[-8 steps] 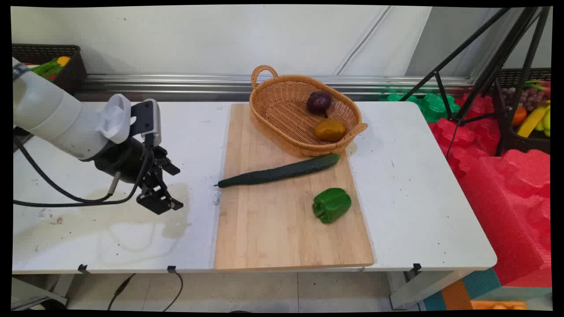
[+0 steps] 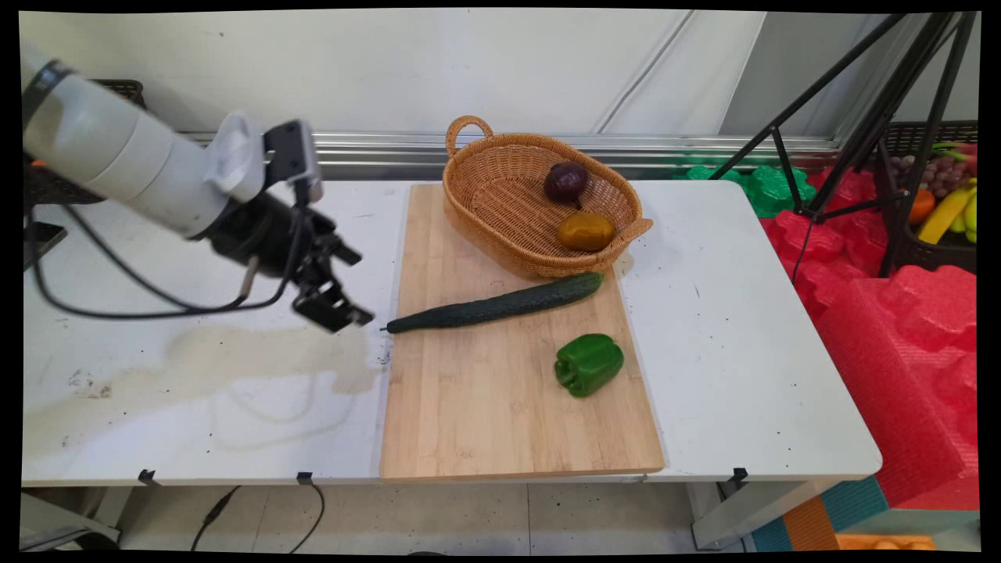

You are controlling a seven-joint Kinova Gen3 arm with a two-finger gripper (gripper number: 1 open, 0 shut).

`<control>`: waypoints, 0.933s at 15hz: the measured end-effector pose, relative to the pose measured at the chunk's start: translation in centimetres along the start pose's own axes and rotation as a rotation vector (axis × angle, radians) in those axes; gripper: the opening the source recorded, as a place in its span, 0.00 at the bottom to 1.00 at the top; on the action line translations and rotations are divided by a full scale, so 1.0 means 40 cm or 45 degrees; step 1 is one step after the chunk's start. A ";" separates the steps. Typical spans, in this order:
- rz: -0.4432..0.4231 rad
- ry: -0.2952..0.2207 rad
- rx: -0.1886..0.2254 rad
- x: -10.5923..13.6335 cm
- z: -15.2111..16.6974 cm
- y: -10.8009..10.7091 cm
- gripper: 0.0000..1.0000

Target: Pick up the potato from the vegetable basket

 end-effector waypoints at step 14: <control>-0.005 0.140 0.113 0.404 0.136 -0.121 1.00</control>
